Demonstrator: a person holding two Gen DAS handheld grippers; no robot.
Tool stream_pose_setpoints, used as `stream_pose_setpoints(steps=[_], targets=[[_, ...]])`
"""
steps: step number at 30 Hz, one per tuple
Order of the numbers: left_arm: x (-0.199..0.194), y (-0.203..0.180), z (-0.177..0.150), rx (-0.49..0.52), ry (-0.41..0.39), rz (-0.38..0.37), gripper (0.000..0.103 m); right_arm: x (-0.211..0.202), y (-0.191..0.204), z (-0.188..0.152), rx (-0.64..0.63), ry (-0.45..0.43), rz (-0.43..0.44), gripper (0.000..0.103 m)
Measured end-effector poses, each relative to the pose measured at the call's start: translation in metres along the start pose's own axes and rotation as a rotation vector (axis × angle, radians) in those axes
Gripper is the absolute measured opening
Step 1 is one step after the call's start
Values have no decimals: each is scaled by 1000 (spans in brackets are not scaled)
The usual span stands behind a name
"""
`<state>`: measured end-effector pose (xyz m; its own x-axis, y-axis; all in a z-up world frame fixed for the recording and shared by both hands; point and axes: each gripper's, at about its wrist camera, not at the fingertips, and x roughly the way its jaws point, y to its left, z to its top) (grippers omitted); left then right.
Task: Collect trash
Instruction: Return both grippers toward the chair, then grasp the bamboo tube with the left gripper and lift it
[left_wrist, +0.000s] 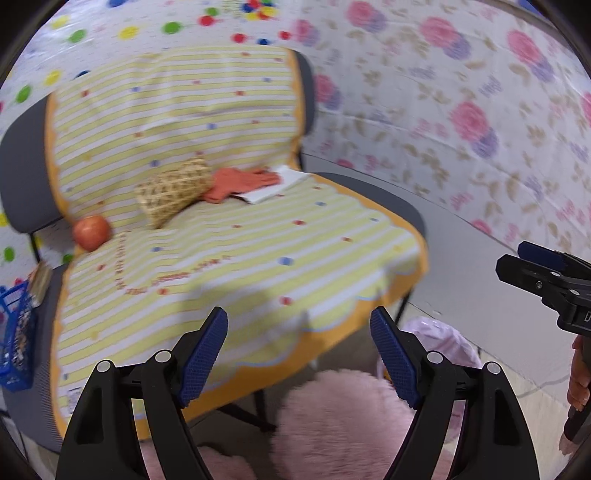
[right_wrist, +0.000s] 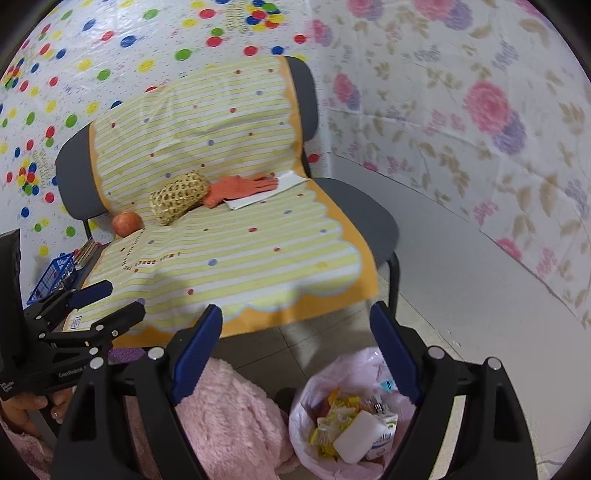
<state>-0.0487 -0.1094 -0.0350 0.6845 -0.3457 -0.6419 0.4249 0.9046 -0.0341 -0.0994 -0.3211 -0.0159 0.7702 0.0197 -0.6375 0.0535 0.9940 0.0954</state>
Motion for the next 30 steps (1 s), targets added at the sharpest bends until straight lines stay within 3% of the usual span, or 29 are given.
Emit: stream_pose_setpoints(steps=[9,18,20,25,30], targets=[[-3,70,10,-114,-24,106,86,42,31,37,-65,-3,24,81],[26,143,39,-174,-51,220,86,109,62,83,-155,-22,21,76],[37,156,48,-171,-53,249,86,126,66,93,-168,-24,22,73],[77,185,72,-191,-58,242,86,166,74,112,-170,-26,18,46],[125,203,93,-175,-25,237,86,212,79,132,-162,-6,22,44]])
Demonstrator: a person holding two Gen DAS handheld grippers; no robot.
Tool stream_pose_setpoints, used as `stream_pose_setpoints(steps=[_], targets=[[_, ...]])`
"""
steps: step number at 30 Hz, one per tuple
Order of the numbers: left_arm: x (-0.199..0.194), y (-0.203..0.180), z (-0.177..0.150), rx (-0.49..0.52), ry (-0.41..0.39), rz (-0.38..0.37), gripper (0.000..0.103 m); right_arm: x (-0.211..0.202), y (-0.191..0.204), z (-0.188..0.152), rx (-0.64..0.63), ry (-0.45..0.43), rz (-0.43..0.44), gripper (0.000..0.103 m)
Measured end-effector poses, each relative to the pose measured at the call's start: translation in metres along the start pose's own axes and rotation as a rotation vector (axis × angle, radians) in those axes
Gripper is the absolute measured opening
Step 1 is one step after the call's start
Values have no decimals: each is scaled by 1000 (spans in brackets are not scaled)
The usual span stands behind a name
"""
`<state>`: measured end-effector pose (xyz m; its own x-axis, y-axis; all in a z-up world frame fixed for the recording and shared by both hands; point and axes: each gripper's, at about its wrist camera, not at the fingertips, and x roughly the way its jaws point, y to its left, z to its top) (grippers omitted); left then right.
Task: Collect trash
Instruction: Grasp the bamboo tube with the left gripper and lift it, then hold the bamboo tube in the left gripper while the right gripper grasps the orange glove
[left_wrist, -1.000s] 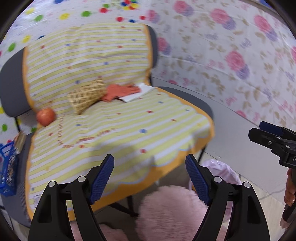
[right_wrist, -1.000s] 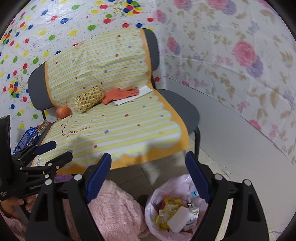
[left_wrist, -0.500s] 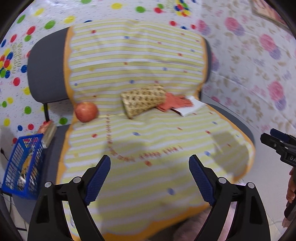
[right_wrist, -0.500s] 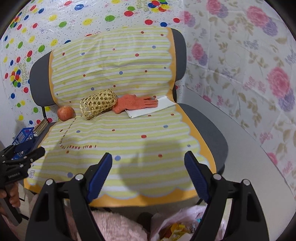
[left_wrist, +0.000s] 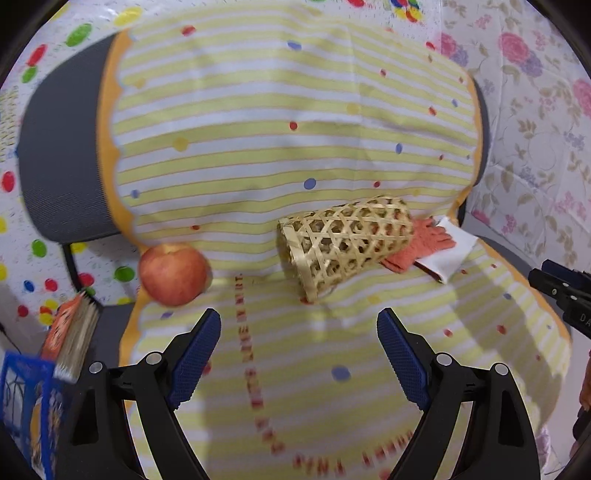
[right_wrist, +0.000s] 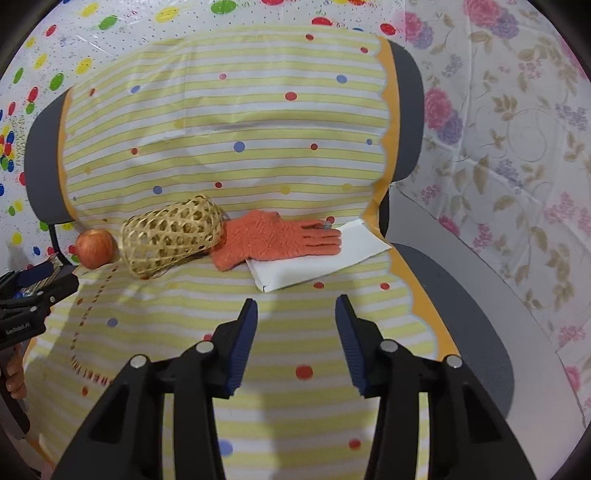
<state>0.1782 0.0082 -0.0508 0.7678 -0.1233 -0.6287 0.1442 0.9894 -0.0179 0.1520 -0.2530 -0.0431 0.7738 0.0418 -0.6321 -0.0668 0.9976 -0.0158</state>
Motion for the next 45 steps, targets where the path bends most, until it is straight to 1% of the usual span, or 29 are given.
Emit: stream_pose_setpoints(steps=[3,5,7,8,10,11,12,13,15,16,17,18,19,20,21,22,24,25,27,29,30,33,37,41,45], targets=[[25,1,7,-6,17,-18,86,21,-2,8,13,16,9,46],[44,1,14,-8,31,-31,84,28,-5,10,26,23,15,50],[61,0,20,-8,43,-41,84,33,-8,11,42,30,24,58],[71,-1,24,-10,55,-54,84,34,-9,12,46,32,28,58],[84,-2,31,-17,73,-93,76,35,-13,11,54,40,38,59],[90,-4,34,-20,81,-122,75,36,-14,10,55,44,40,59],[93,-5,36,-21,85,-149,70,36,-16,9,57,47,42,59],[96,-6,38,-23,93,-183,60,35,-18,8,58,51,40,59],[92,-9,38,-29,95,-208,52,35,-21,8,62,61,39,59],[86,-12,36,-27,85,-222,40,34,-21,8,62,65,42,59],[78,-16,34,-16,78,-255,36,33,-22,7,62,65,45,59],[72,-20,33,-5,72,-275,26,32,-21,6,57,66,46,59],[62,-24,31,11,56,-289,20,32,-20,6,50,67,45,59],[49,-28,29,28,27,-277,19,32,-18,5,43,68,46,59],[40,-29,27,40,12,-267,13,33,-16,5,40,69,49,59],[30,-31,25,48,1,-254,5,33,-15,5,39,69,51,59],[9,-32,20,67,-28,-150,5,35,-12,5,40,70,57,59],[-1,-30,17,69,-45,-138,5,36,-10,5,41,70,62,59],[-19,-22,11,36,-70,-123,5,38,-7,3,43,73,72,59],[-35,-15,4,27,-95,-72,5,41,-4,1,45,82,79,63],[-39,-12,2,25,-101,-65,5,43,-1,0,42,89,84,66],[-47,-1,-8,-6,-97,-60,5,50,6,-1,33,113,100,67],[-41,11,-19,-53,-64,-69,5,62,20,7,6,113,113,67],[-34,16,-26,-78,-49,-72,5,85,35,21,-34,116,104,67],[-33,18,-28,-75,-55,-65,5,118,51,37,-77,135,116,67]])
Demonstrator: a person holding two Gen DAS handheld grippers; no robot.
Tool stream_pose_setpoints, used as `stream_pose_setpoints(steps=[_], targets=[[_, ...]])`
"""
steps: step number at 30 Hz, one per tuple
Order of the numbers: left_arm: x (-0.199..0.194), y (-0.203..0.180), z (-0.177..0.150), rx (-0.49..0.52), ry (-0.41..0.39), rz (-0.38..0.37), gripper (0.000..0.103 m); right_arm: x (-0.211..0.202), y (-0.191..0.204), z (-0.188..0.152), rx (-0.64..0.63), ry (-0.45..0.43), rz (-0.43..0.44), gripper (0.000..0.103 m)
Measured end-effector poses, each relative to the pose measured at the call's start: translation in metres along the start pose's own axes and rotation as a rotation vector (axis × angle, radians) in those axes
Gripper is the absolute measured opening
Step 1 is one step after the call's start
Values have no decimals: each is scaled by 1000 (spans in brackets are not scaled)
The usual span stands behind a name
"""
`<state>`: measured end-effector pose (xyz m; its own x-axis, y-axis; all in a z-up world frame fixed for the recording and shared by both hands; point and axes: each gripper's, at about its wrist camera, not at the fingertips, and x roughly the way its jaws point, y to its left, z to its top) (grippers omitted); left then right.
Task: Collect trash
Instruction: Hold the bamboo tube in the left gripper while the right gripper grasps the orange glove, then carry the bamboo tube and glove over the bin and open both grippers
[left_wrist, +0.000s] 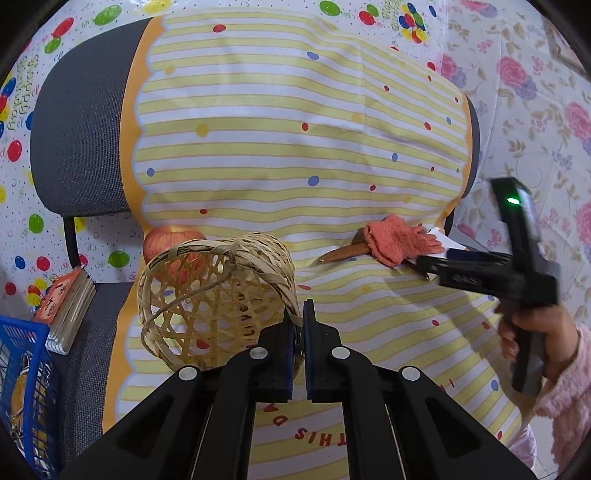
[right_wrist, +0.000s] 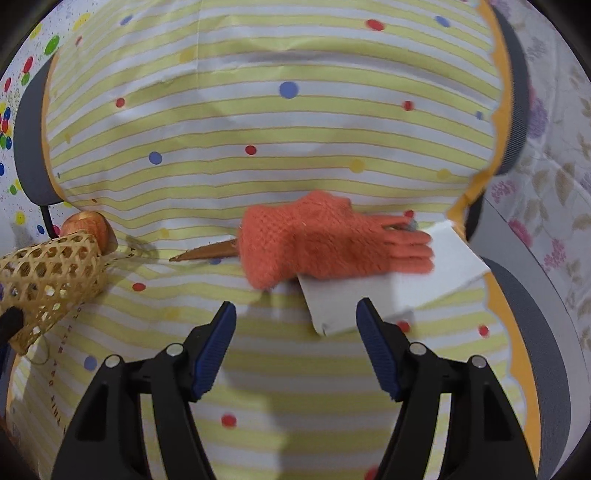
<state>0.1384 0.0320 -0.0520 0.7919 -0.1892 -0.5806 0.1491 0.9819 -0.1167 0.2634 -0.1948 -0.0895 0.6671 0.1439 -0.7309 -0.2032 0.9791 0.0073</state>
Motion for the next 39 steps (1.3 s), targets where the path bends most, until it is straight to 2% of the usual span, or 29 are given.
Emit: stream_pose_setpoints(steps=[8,10,11,14,17,20,22,26,33,36,39], targets=[[-1,7,2,-21,2,3,5,55,18,33,-69,81,-18,65],[-5,7,1,-25,1,1,5,65,23,32,-107,125,-30,29],[-9,6,1,-23,-3,2,5,62,24,32,-118,121,-34,23],[-21,1,0,-13,-18,3,5,27,24,32,-115,34,-4,22],[-38,-3,1,-11,-38,-7,5,-42,18,37,-90,-110,51,22],[-60,-10,3,-9,-74,-18,5,-106,8,43,-56,-203,103,22],[-75,-15,4,-6,-97,-34,5,-140,1,40,-23,-232,138,22],[-101,-28,2,12,-118,-58,5,-183,0,16,5,-226,139,22],[-129,-48,-18,44,-102,-98,5,-207,2,-54,61,-144,152,22],[-138,-59,-30,46,-81,-124,5,-222,4,-78,89,-142,143,22],[-145,-72,-41,66,-65,-151,5,-241,10,-100,106,-178,135,22]])
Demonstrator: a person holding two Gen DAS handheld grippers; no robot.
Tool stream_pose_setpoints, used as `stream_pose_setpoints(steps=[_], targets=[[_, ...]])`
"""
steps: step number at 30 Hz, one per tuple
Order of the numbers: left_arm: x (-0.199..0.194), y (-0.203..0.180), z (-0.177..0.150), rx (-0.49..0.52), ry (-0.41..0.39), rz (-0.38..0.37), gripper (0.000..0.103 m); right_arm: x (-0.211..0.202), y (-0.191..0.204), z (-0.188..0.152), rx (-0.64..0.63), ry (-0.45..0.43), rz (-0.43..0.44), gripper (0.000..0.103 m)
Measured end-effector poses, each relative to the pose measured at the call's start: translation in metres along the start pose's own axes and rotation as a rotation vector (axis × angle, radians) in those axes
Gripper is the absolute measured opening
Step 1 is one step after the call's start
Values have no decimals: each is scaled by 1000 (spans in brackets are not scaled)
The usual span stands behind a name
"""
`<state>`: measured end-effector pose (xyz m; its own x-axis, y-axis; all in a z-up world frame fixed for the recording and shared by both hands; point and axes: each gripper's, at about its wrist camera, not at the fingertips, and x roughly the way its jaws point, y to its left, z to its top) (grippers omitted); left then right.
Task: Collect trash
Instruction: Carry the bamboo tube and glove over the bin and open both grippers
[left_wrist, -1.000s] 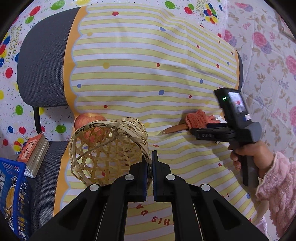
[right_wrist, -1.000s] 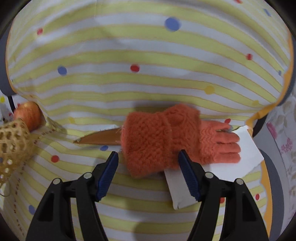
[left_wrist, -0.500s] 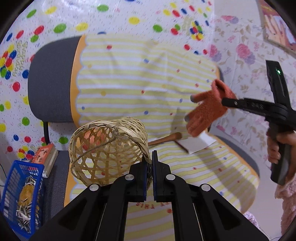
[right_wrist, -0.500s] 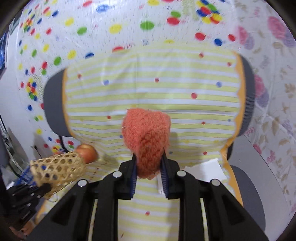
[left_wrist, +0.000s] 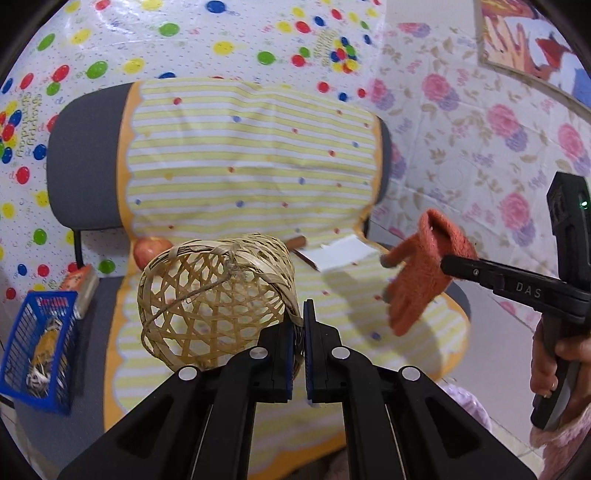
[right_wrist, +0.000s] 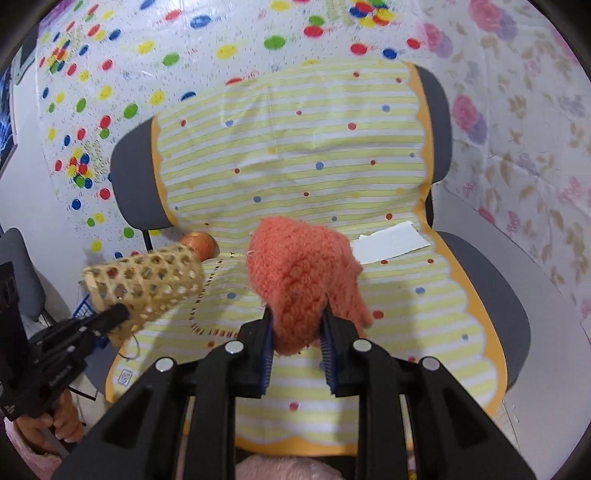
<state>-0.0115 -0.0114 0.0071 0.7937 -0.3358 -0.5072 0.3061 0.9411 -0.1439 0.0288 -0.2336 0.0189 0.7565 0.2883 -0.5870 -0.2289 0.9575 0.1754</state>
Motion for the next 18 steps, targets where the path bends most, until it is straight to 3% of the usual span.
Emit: stream_pose_setpoints(steps=[6,18], targets=[[-9,-45,-16,96,17,-60,5,-40,-6,-29,33,-30,-18,22],[-3,-136,-48,258,65,-262,5,-103,-49,-96,113,31,-217,22]])
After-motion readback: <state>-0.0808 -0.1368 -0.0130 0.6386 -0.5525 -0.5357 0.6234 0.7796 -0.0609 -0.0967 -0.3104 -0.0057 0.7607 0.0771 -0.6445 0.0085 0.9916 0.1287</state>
